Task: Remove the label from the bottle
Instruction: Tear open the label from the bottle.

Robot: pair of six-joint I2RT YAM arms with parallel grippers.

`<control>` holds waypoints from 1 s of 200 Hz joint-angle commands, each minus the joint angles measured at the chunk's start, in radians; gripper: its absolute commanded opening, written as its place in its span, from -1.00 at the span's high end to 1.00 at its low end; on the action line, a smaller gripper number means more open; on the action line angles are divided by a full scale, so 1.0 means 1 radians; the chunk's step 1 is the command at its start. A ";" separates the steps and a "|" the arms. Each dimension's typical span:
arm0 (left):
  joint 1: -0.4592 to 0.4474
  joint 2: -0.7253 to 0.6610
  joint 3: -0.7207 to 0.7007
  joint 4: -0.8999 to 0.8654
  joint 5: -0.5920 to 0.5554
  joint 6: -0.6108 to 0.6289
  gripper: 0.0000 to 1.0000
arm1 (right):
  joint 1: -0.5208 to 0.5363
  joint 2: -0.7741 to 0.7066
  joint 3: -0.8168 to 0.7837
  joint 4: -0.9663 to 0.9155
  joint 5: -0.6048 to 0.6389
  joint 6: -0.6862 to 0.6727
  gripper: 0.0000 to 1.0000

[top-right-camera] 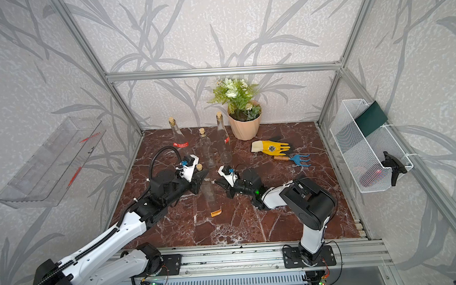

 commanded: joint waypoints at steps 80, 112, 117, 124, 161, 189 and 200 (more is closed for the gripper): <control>-0.005 -0.001 -0.023 -0.018 0.000 -0.009 1.00 | -0.004 -0.031 0.052 -0.057 0.060 -0.023 1.00; -0.008 -0.001 -0.023 -0.017 0.001 -0.009 1.00 | -0.004 -0.029 0.055 -0.062 0.072 -0.027 1.00; -0.008 -0.002 -0.023 -0.018 0.001 -0.009 1.00 | -0.004 -0.029 0.056 -0.064 0.074 -0.028 1.00; -0.007 -0.001 -0.022 -0.017 0.001 -0.009 1.00 | -0.004 -0.029 0.057 -0.065 0.076 -0.028 1.00; -0.007 -0.004 -0.022 -0.017 0.003 -0.010 1.00 | -0.004 -0.033 0.064 -0.084 0.098 -0.031 1.00; -0.009 -0.004 -0.023 -0.019 0.003 -0.009 1.00 | -0.004 -0.042 0.068 -0.099 0.112 -0.043 1.00; -0.011 -0.004 -0.023 -0.019 0.003 -0.009 1.00 | -0.004 -0.045 0.070 -0.102 0.114 -0.046 1.00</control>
